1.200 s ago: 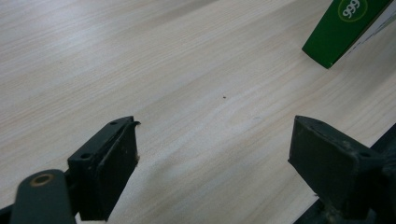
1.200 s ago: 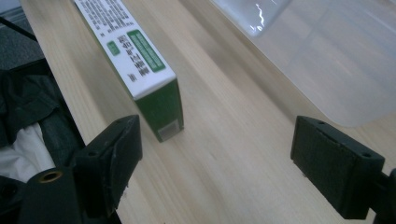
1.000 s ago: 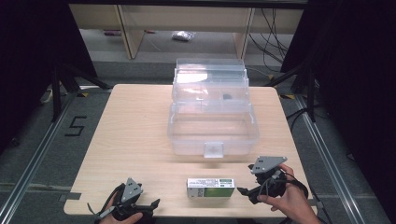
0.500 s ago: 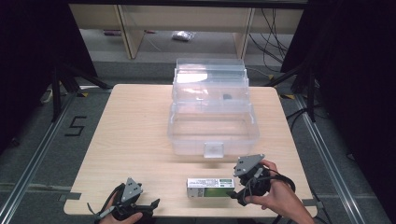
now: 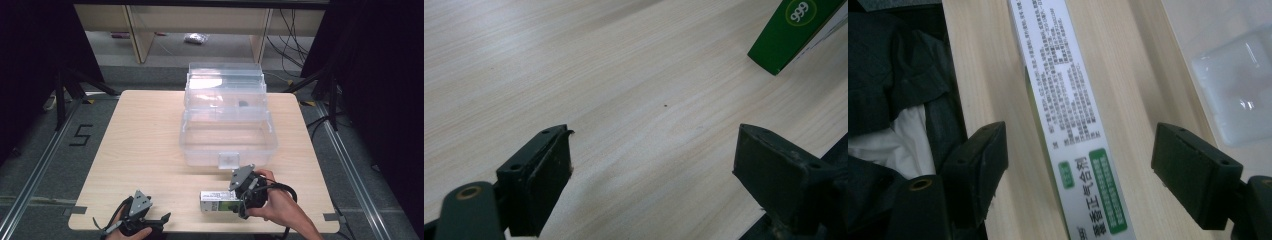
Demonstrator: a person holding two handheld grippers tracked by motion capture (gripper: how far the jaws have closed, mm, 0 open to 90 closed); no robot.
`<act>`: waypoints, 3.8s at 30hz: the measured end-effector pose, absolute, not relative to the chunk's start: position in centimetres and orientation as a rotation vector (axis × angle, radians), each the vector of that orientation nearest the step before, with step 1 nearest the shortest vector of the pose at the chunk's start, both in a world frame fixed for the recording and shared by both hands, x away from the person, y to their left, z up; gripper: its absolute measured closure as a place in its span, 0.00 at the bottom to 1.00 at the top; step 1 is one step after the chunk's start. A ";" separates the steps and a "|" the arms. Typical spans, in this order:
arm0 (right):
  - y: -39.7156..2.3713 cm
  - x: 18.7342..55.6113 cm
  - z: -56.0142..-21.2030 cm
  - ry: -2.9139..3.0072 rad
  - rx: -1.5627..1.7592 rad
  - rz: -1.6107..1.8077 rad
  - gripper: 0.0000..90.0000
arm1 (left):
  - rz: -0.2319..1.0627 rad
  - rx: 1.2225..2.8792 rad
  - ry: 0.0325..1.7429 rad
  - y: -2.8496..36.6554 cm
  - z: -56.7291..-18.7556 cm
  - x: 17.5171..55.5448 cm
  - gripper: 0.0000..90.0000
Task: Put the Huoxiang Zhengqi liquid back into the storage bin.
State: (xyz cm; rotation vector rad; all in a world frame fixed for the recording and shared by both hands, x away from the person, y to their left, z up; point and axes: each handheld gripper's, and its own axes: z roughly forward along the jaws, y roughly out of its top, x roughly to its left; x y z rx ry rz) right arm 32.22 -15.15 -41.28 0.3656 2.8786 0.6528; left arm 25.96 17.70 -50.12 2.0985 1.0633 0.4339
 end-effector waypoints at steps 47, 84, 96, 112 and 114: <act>-11.0 33.8 -44.2 3.020 0.222 0.342 0.52 | 0.426 2.104 1.036 17.5 -50.1 25.8 0.16; -11.7 35.2 -41.9 3.062 0.176 0.349 0.72 | 0.430 2.104 1.043 17.5 -50.1 25.7 0.17; -12.8 36.6 -40.2 3.077 0.181 0.387 0.72 | 0.430 2.105 1.042 17.5 -50.1 25.7 0.16; -14.8 37.6 -36.9 3.055 0.268 0.400 0.72 | 0.440 2.101 1.046 17.5 -50.1 25.8 0.16; -15.0 37.9 -36.5 3.052 0.232 0.416 0.72 | 0.440 2.103 1.046 17.5 -50.1 25.8 0.16</act>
